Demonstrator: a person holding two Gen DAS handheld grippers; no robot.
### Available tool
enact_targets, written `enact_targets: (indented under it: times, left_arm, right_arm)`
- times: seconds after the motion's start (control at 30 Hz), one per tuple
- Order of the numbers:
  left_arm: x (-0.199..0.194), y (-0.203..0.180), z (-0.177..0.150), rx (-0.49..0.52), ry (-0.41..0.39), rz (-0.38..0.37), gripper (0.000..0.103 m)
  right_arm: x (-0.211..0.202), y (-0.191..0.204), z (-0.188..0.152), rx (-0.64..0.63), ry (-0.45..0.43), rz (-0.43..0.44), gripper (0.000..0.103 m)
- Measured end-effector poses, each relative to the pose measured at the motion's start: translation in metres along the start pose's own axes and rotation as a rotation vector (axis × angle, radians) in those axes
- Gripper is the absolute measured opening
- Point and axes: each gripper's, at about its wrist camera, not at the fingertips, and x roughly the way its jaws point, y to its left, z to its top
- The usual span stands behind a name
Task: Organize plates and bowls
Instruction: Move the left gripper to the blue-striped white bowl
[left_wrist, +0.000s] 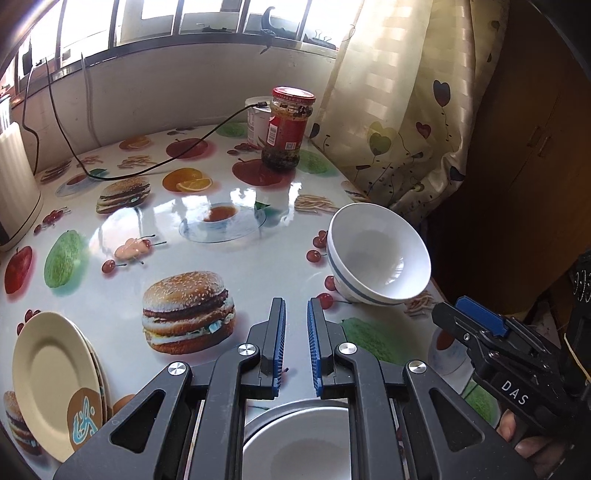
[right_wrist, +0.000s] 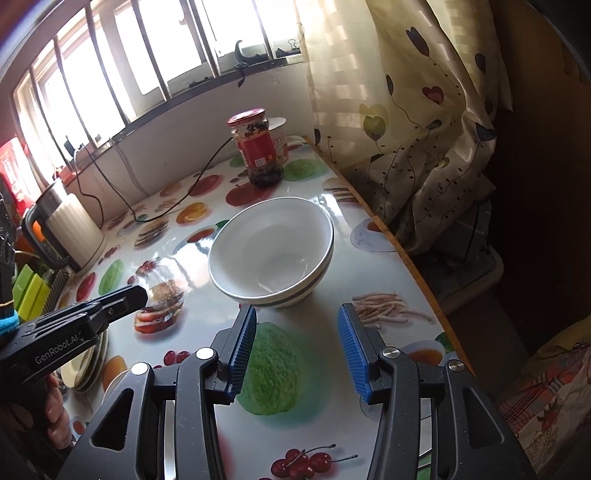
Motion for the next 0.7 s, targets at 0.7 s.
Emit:
enact_targets:
  times: [0.7]
  left_arm:
    - [0.057,-0.030,0.041,0.022,0.043,-0.022,0.012]
  right_arm:
    - [0.045,-0.028,0.040,-0.012,0.006,-0.014,0.046]
